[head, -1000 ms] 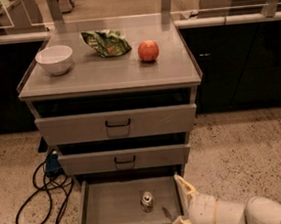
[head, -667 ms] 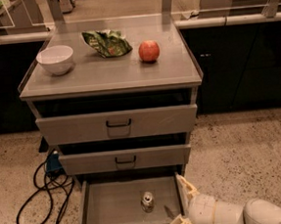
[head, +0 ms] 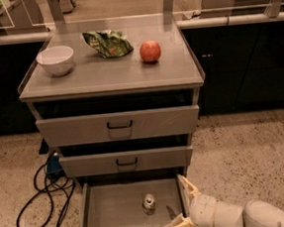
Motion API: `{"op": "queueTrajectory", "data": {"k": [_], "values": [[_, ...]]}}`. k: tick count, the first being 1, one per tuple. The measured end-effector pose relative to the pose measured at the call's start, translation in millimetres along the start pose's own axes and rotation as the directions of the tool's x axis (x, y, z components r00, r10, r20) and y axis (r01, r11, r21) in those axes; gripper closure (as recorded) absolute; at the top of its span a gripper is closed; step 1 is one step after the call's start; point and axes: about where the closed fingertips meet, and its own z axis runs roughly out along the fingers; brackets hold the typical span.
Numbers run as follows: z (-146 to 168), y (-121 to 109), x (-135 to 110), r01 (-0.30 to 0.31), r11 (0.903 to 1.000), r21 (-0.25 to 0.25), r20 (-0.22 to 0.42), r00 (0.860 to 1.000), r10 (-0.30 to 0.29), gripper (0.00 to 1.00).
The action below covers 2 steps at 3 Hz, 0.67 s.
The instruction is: Pick 7up can from bottom drawer and place on counter
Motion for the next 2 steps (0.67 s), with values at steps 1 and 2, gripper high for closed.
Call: {"op": "queueTrajectory", "data": {"k": [1, 2], "values": [[31, -27, 14, 0.023, 0.998, 0.059, -0.001, 1.0, -0.023, 0.0], [81, -40, 16, 0.109, 0.9879, 0.11, -0.028, 0.994, -0.106, 0.0]]}}
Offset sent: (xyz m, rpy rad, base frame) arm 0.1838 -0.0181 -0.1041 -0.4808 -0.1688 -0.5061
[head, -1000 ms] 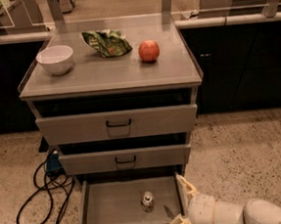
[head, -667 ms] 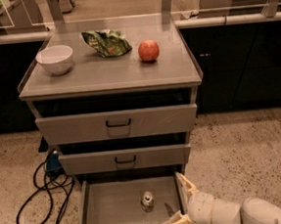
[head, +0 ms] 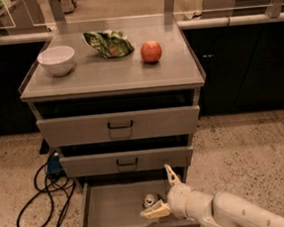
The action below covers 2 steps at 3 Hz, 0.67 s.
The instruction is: Pick 7up can from bottom drawer and place on counter
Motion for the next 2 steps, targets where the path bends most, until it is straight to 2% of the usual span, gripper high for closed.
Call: {"op": "queueTrajectory", "data": {"k": [1, 2], "values": [[46, 18, 6, 0.182, 0.9829, -0.03, -0.105, 0.977, -0.184, 0.0], [80, 23, -3, 0.245, 0.9688, -0.039, -0.142, 0.958, -0.248, 0.0]]}}
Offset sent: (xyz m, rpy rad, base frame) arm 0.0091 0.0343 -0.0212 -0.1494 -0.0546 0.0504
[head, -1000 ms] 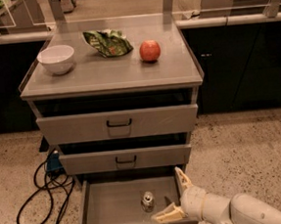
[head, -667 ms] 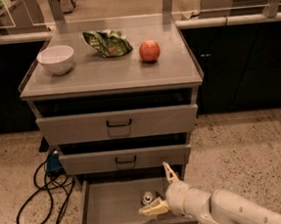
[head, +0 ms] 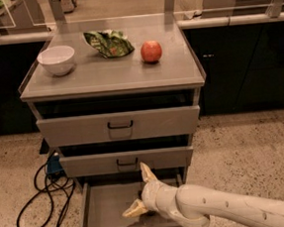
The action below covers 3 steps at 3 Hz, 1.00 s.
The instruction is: Pick 7up can from bottom drawer and place on counter
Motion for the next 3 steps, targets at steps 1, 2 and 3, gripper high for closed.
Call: {"op": "queueTrajectory", "data": {"k": [1, 2, 3], "values": [[0, 0, 0, -0.001, 1.0, 0.0, 0.0, 1.0, 0.001, 0.0], [19, -10, 37, -0.059, 0.998, 0.022, -0.032, 0.998, 0.06, 0.0], [47, -29, 93, -0.104, 0.9921, 0.07, -0.131, 0.985, 0.113, 0.0]]}}
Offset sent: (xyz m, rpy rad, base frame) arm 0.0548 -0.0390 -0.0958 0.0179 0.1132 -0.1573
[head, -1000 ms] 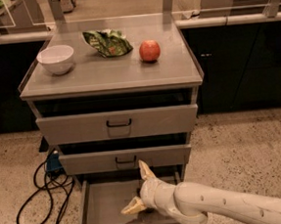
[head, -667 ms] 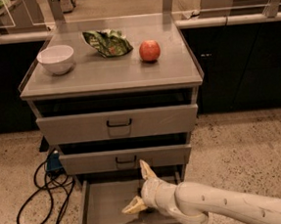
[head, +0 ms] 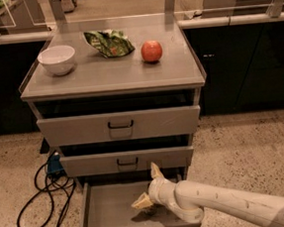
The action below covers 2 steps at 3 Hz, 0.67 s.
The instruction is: Pick 7up can from bottom drawer and place on counter
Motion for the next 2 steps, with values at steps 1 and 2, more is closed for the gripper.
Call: {"op": "queueTrajectory", "data": {"k": [1, 2], "values": [[25.7, -20.3, 47.9, 0.006, 0.9975, 0.07, -0.134, 0.991, 0.004, 0.0], [25.7, -20.3, 47.9, 0.006, 0.9975, 0.07, -0.134, 0.991, 0.004, 0.0]]}}
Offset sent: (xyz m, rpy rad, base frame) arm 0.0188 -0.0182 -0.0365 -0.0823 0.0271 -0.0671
